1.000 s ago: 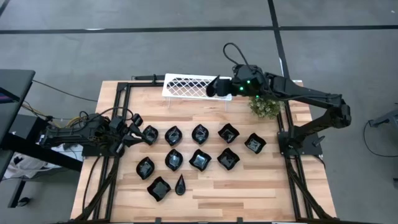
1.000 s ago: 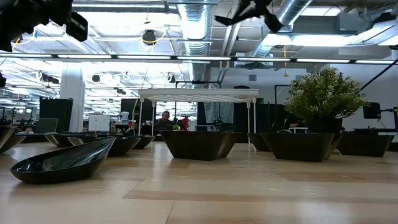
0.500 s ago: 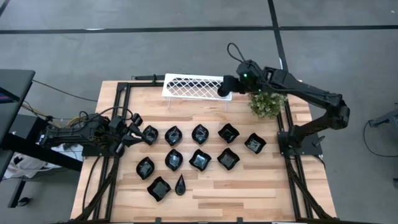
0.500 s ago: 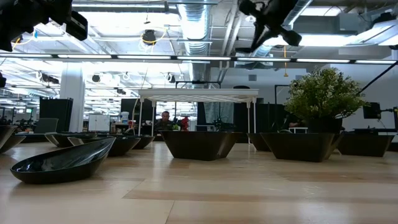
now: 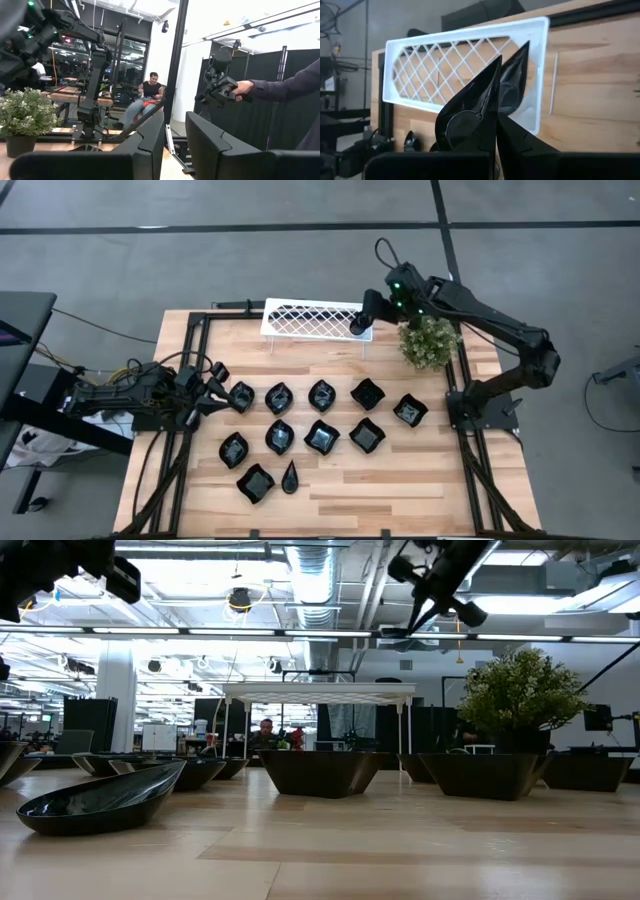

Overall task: Pick & Place Mini shaped plates
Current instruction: Stack the black drop shaped plate on top of the black drop shaped plate on the shelf

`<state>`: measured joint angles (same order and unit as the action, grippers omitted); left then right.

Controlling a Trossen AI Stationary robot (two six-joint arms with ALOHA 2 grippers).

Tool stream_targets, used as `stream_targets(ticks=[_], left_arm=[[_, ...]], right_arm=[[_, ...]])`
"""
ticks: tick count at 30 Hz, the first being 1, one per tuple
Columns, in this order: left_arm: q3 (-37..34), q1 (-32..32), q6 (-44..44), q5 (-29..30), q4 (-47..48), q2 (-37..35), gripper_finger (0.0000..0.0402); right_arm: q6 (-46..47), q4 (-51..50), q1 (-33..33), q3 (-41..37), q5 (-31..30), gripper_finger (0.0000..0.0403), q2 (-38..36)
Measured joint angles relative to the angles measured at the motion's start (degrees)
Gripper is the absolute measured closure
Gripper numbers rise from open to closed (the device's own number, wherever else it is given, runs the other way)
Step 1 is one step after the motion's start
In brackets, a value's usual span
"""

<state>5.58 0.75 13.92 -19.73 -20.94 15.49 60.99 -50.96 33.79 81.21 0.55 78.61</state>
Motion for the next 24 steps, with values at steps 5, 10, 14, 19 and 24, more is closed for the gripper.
stream_targets(ticks=[5, 10, 14, 19, 24], left_arm=[[0.0, -0.01, -0.13, 0.0, -0.14, 0.0, 0.032], [0.0, 0.0, 0.04, 0.0, -0.16, 0.0, 0.032], [0.0, 0.0, 0.04, 0.0, -0.17, 0.0, 0.032], [0.0, 0.0, 0.04, 0.0, -0.21, 0.0, 0.032], [0.0, 0.0, 0.04, 0.0, -0.21, 0.0, 0.032]], right_arm=[[-3.77, -0.26, 2.9, 0.78, 5.14, 0.0403, 4.12], [-5.54, -1.52, 5.47, 3.65, 8.38, 0.0403, 8.52], [-7.11, -4.81, 6.15, 6.3, 10.04, 0.0403, 11.91], [-7.89, -6.98, 6.09, 8.36, 10.08, 0.0403, 14.87], [-7.14, -7.97, 6.13, 8.65, 9.65, 0.0403, 15.51]])
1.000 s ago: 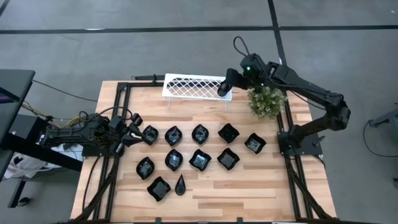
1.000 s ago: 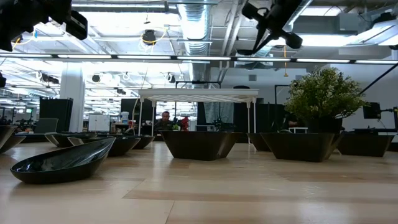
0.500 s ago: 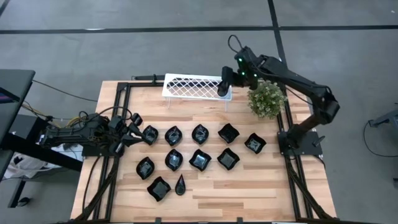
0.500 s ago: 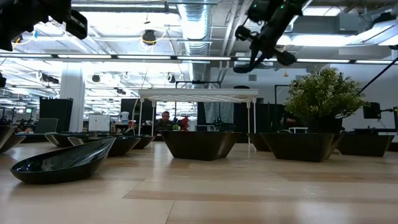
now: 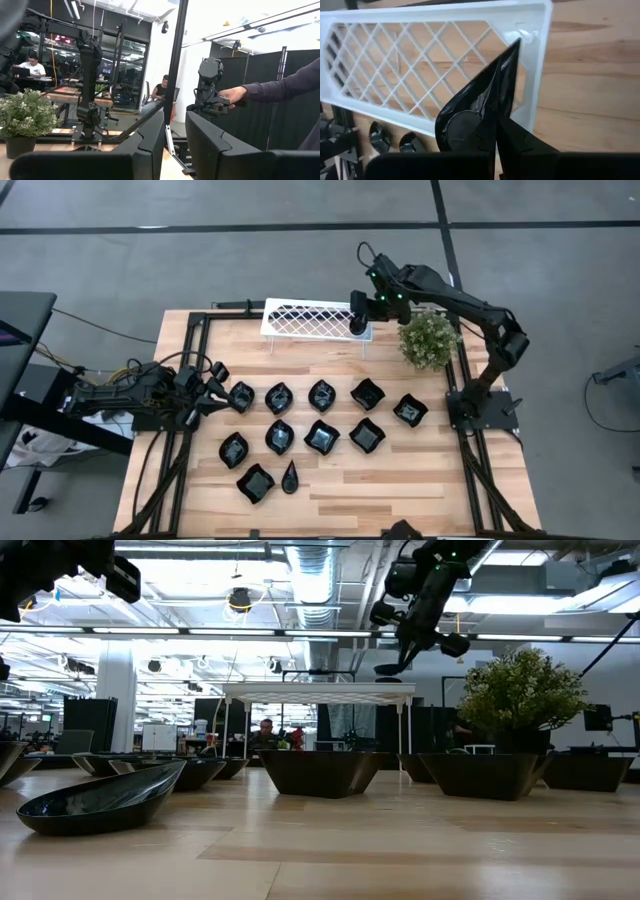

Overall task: Pick & Place Mini shaped plates
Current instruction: Stack the black drop shaped plate on top of the black drop shaped plate on the shelf

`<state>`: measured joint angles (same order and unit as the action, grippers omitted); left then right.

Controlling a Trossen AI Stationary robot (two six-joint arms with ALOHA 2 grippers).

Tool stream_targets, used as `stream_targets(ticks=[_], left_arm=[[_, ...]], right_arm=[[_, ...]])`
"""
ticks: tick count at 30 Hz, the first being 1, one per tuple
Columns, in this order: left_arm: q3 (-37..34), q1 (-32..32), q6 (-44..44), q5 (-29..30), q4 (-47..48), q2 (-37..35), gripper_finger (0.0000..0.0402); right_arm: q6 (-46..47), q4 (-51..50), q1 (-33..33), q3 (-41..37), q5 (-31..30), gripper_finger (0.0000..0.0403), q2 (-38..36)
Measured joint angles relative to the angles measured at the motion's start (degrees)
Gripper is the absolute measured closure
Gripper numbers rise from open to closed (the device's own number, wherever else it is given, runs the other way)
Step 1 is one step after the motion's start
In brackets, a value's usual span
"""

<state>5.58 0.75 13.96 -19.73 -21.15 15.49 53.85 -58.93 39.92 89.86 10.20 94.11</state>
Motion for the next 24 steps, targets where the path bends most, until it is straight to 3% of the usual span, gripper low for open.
stream_targets(ticks=[24], left_arm=[[0.0, -0.02, -0.02, 0.0, -0.39, 0.0, 0.032]], right_arm=[[0.17, -0.16, 0.37, -0.04, -1.23, 0.0403, 1.13]])
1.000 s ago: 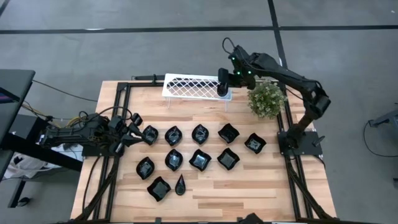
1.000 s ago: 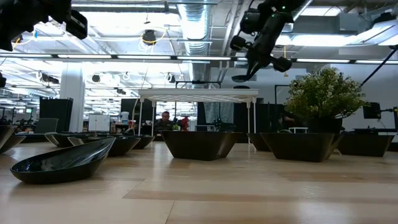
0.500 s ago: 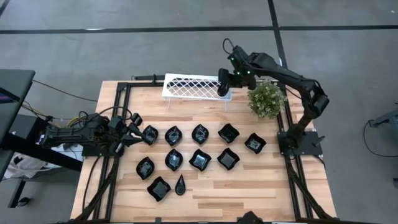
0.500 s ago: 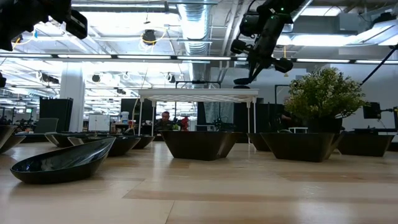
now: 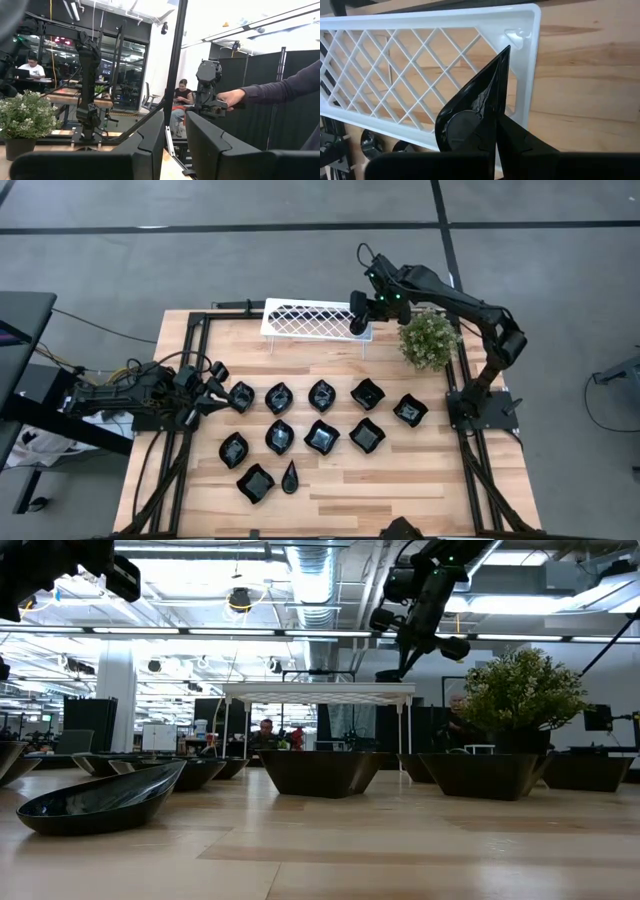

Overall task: Pick & Place Mini shaped plates
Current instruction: Stack the black drop shaped plate on top of the black drop shaped plate on the shelf

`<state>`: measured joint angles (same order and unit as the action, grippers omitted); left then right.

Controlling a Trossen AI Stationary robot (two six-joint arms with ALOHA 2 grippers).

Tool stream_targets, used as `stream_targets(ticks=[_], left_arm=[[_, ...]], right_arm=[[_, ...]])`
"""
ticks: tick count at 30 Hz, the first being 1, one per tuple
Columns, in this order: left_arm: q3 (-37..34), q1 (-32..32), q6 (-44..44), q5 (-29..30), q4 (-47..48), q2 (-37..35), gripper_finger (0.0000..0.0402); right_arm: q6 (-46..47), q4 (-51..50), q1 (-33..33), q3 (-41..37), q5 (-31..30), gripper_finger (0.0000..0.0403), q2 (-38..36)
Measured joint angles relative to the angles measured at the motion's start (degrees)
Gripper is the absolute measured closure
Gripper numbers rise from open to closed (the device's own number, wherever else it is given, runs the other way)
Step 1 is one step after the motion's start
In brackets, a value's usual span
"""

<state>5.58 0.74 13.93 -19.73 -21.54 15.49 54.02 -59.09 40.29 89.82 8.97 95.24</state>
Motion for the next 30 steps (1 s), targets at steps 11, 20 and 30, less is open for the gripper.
stream_targets(ticks=[11, 20, 30], left_arm=[[0.0, 0.02, 0.01, -0.02, 0.0, 0.0, 0.032], [0.0, 0.0, 0.02, 0.0, -0.27, 0.0, 0.032], [0.0, 0.0, 0.02, -0.02, -0.44, 0.02, 0.032]], right_arm=[[-0.61, 2.14, 0.0, 0.0, -0.04, 0.0365, 0.0], [-2.08, 2.65, 0.39, 0.0, -0.02, 0.0347, 0.0], [-3.21, -0.39, 0.24, 0.0, 0.13, 0.0347, 0.0]])
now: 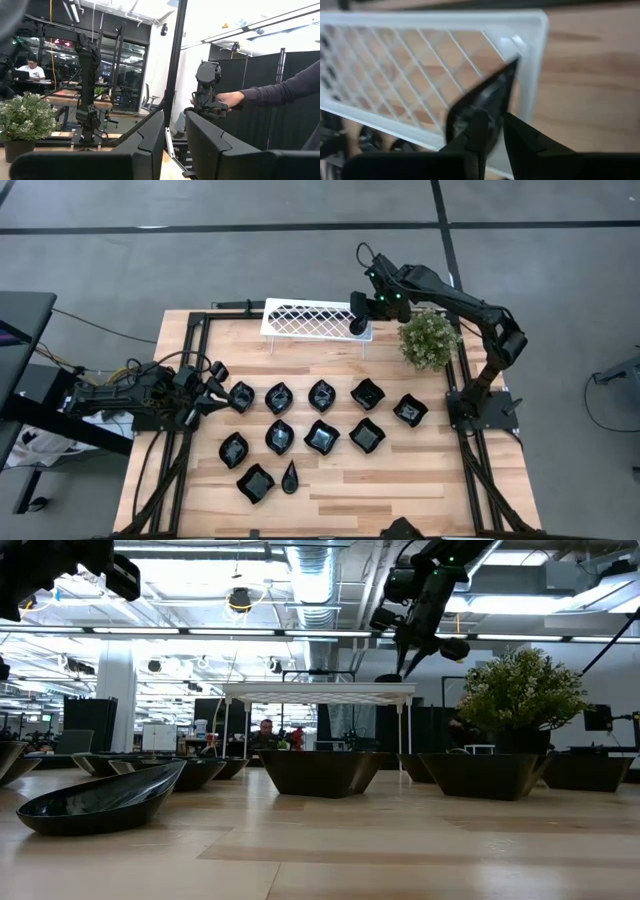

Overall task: Pick & Place Mini shaped plates
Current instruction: Stack the black drop shaped plate on top of the black drop shaped plate on the shelf

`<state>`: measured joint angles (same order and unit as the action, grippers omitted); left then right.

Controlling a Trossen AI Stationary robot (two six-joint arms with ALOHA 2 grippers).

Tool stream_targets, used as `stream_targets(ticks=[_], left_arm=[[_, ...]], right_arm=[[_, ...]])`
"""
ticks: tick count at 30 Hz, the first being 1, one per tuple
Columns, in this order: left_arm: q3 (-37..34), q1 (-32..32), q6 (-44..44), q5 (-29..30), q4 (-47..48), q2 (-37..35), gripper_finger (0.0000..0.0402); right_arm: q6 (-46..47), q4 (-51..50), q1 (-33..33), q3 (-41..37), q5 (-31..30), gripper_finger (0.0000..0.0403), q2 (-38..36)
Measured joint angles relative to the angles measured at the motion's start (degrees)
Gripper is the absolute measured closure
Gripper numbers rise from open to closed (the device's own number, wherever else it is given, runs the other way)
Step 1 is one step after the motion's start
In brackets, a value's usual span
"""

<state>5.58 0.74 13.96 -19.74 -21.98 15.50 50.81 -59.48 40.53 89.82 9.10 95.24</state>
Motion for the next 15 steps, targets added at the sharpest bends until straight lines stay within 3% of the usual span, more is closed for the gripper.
stream_targets(ticks=[15], left_arm=[[0.0, -0.01, 0.0, 0.02, -0.17, -0.02, 0.032]], right_arm=[[-1.9, -1.8, -1.56, 0.0, -0.66, 0.0352, 0.0]])
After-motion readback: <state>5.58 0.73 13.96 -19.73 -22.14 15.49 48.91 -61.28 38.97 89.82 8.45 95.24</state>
